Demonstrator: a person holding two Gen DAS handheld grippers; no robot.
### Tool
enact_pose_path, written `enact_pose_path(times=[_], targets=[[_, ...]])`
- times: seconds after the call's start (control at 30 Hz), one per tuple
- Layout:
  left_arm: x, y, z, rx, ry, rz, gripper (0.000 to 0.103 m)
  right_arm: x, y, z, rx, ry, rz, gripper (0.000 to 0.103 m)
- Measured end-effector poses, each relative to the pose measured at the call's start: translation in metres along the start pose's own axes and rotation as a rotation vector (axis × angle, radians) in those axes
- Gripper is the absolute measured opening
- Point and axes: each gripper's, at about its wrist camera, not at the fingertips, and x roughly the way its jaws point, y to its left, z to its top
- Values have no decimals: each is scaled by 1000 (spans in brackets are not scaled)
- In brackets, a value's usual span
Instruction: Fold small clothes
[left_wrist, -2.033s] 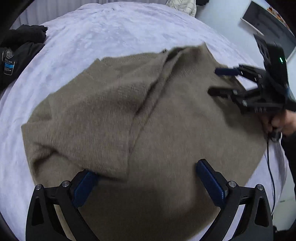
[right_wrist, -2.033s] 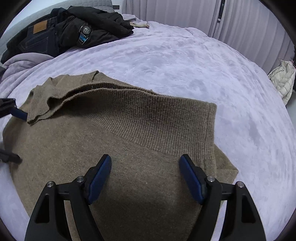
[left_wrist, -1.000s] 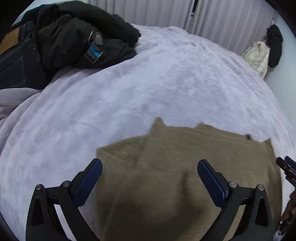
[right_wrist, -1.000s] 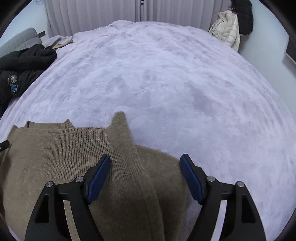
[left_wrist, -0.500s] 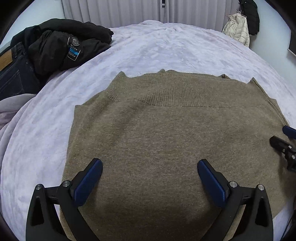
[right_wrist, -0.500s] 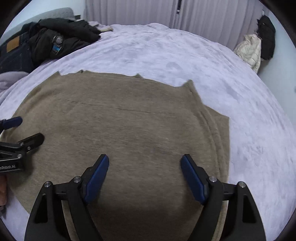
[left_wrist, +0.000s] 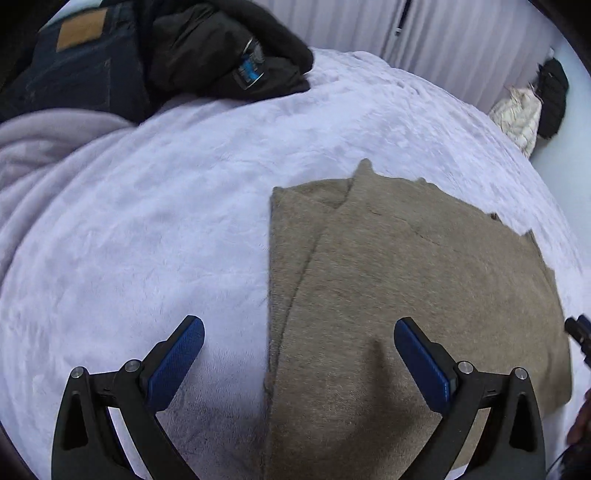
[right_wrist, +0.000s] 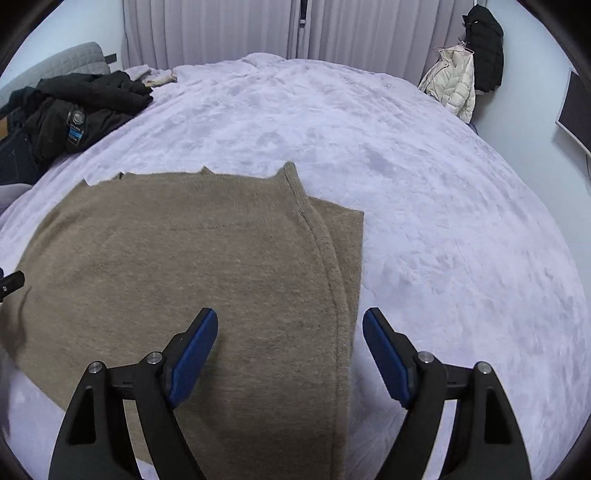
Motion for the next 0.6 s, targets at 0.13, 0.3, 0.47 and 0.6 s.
enact_pose_path(times=[0.13,0.3,0.47,0.6], targets=[[13,-18,6,-66,67,-141,103,14,57,15,-47,8,94,84],[31,-77,6,147,13,45,103,64,107,14,-176,108,79,84],[41,-29,18,62,80,38,103,68,46,18,-89,116,37,84],[1,-13,33,-5,-48,46,103,52,-2,31,-47,89,-86,85]])
